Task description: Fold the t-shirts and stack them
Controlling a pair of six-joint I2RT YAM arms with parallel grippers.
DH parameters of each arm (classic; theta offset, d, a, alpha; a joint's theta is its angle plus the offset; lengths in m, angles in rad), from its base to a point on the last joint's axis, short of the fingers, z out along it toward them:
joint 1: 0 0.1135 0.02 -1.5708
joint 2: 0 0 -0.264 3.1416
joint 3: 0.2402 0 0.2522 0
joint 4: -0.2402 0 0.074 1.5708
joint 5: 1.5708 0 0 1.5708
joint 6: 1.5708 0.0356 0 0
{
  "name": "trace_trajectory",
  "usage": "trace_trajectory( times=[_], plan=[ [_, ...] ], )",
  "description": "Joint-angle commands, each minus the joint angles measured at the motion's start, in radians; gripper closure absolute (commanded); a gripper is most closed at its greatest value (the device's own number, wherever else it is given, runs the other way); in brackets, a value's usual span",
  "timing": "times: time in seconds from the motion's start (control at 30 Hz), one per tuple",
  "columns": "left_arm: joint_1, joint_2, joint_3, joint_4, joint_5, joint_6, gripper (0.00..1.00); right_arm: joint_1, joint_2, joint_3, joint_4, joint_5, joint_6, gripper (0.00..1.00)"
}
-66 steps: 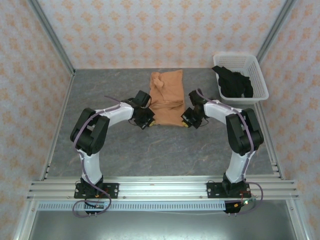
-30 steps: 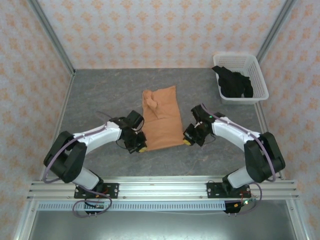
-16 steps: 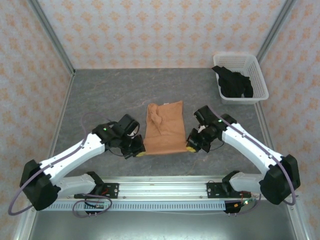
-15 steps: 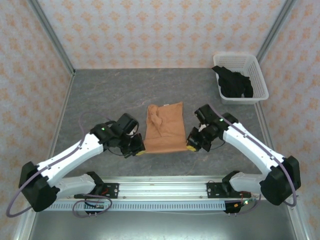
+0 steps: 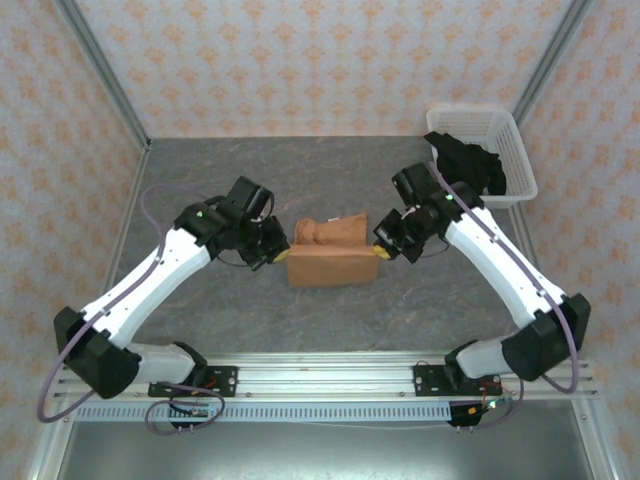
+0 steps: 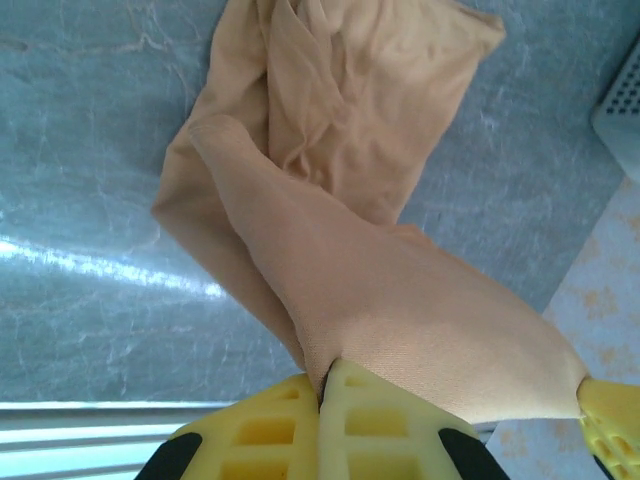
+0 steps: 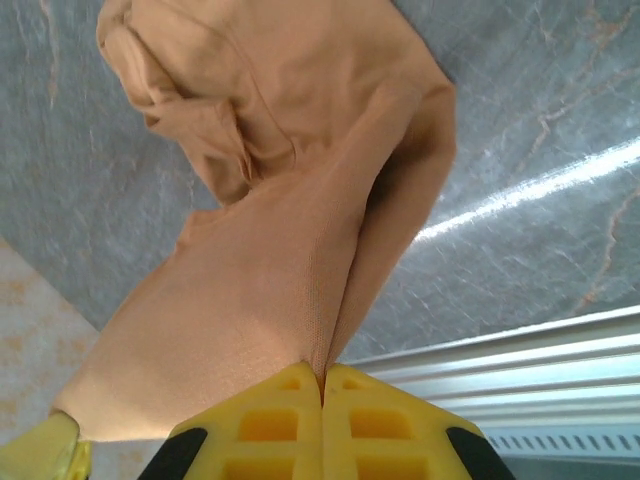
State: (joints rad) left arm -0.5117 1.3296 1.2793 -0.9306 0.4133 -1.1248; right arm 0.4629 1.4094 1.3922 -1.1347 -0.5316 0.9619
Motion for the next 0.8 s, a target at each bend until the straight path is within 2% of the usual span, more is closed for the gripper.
trace_trajectory(
  times=[0.0, 0.23, 0.33, 0.4, 0.47, 0.5, 0.53, 0.57, 0.6, 0.67, 0.7, 0.77],
  plan=[
    [0.047, 0.100, 0.058, 0.013, 0.008, 0.021, 1.00, -0.047, 0.100, 0.059, 0.036, 0.026, 0.003, 1.00],
    [0.117, 0.407, 0.315, -0.020, 0.002, 0.105, 1.00, -0.122, 0.373, 0.261, 0.078, 0.034, -0.053, 1.00],
    [0.153, 0.533, 0.394, -0.010, -0.026, 0.116, 0.96, -0.151, 0.521, 0.318, 0.155, -0.013, -0.057, 1.00],
    [0.174, 0.625, 0.441, 0.004, -0.057, 0.114, 0.96, -0.165, 0.633, 0.393, 0.203, -0.045, -0.064, 0.95],
    [0.195, 0.700, 0.483, 0.019, -0.073, 0.112, 0.95, -0.172, 0.751, 0.506, 0.209, -0.049, -0.100, 0.80],
    [0.206, 0.742, 0.507, 0.024, -0.075, 0.110, 0.91, -0.174, 0.811, 0.575, 0.203, -0.051, -0.124, 0.68],
    [0.213, 0.769, 0.529, 0.031, -0.070, 0.109, 0.83, -0.176, 0.860, 0.639, 0.179, -0.048, -0.143, 0.60],
    [0.220, 0.800, 0.556, 0.041, -0.062, 0.109, 0.69, -0.179, 0.908, 0.709, 0.150, -0.045, -0.164, 0.55],
    [0.223, 0.818, 0.588, 0.049, -0.056, 0.119, 0.56, -0.182, 0.941, 0.777, 0.107, -0.023, -0.185, 0.52],
    [0.222, 0.814, 0.649, 0.051, -0.077, 0.163, 0.42, -0.183, 0.961, 0.876, 0.024, 0.041, -0.211, 0.49],
    [0.222, 0.787, 0.652, 0.058, -0.100, 0.180, 0.37, -0.183, 0.949, 0.895, 0.000, 0.065, -0.218, 0.49],
    [0.223, 0.712, 0.595, 0.101, -0.110, 0.179, 0.34, -0.181, 0.881, 0.856, 0.003, 0.109, -0.222, 0.49]
  ],
)
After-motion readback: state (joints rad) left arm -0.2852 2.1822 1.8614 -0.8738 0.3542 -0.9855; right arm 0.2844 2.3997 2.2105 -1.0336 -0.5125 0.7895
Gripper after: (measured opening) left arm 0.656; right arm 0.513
